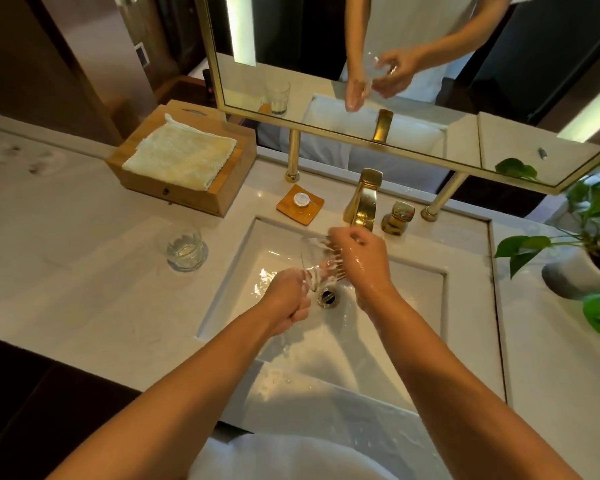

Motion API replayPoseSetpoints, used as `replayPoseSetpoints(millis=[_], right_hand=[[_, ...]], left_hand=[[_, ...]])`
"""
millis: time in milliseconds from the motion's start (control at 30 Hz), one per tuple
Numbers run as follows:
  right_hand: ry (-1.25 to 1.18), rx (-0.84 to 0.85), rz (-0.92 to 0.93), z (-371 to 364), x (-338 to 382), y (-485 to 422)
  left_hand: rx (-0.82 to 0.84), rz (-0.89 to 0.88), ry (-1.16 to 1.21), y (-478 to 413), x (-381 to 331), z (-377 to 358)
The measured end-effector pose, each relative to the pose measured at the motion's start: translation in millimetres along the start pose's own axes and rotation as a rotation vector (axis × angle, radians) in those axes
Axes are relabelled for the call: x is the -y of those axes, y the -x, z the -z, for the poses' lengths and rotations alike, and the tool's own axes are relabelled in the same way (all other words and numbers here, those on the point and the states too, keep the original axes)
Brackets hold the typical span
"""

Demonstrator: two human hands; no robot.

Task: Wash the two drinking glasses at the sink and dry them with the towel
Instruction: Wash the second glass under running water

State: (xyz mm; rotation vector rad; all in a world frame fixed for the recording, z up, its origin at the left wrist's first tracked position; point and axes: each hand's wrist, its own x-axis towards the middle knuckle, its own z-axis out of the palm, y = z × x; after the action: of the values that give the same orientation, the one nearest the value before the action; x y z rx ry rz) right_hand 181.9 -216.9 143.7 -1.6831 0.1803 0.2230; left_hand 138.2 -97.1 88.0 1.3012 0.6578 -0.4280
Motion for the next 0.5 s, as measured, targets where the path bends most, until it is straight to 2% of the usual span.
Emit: replayPoseSetpoints(millis=[67, 133, 167, 200, 267, 333, 400, 500], right_hand=[[-0.43, 0.07, -0.475, 9, -22, 0], [-0.676, 0.1, -0.695, 16, -43, 2], [-0.74, 0.067, -0.746, 17, -52, 3], [-0.801, 0.042, -0.778, 17, -60, 5], [-0.883, 0.017, -0.82, 16, -72, 8], [-0.915, 0.073, -0.833, 14, -81, 9], [-0.935, 0.143, -0.854, 9, -84, 10], [-0.901, 0.217, -0.855, 3, -82, 13]], left_hand=[[0.067, -0.284, -0.674, -3, 4, 12], [0.101, -0.453, -1.334, -7, 6, 22], [0.069, -0.507, -1.516, -4, 4, 23], [0.047, -0.566, -1.556, 1, 1, 22], [0.111, -0.639, -1.337, 11, -5, 20], [0.226, -0.674, -1.122, 24, -13, 10], [0.271, -0.724, -1.2, 34, -20, -1], [0.239, -0.771, -1.415, 33, -26, -7]])
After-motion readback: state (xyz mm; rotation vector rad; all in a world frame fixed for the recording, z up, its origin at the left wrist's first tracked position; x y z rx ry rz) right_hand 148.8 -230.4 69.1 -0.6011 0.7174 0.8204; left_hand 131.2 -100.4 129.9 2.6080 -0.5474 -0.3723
